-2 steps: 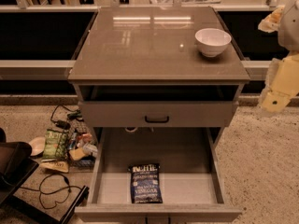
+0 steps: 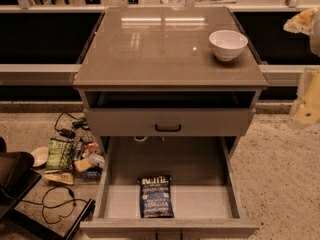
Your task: Pick blue chip bag from middle drawer and place on counter
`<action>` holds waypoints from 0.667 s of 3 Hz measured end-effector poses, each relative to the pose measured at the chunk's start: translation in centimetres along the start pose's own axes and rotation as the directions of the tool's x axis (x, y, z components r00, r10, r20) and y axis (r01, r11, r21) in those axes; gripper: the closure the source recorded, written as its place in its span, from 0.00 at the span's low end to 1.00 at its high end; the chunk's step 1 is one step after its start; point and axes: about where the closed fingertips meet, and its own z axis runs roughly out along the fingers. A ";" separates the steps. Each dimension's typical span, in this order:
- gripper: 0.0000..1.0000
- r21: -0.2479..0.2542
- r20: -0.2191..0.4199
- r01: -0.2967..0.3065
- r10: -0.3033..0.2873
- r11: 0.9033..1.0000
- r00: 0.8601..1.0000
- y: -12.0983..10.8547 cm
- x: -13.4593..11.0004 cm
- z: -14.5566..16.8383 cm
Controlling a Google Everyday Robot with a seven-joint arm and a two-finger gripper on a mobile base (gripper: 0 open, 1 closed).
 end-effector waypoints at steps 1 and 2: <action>0.00 0.026 0.017 0.147 -0.148 0.989 0.989 1.3 0.4 3.7; 0.00 -0.006 -0.002 0.324 -0.324 0.946 0.946 2.7 -0.2 10.8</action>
Offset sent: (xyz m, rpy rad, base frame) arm 0.0444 0.0400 -0.2011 -0.2704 -0.0052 0.4975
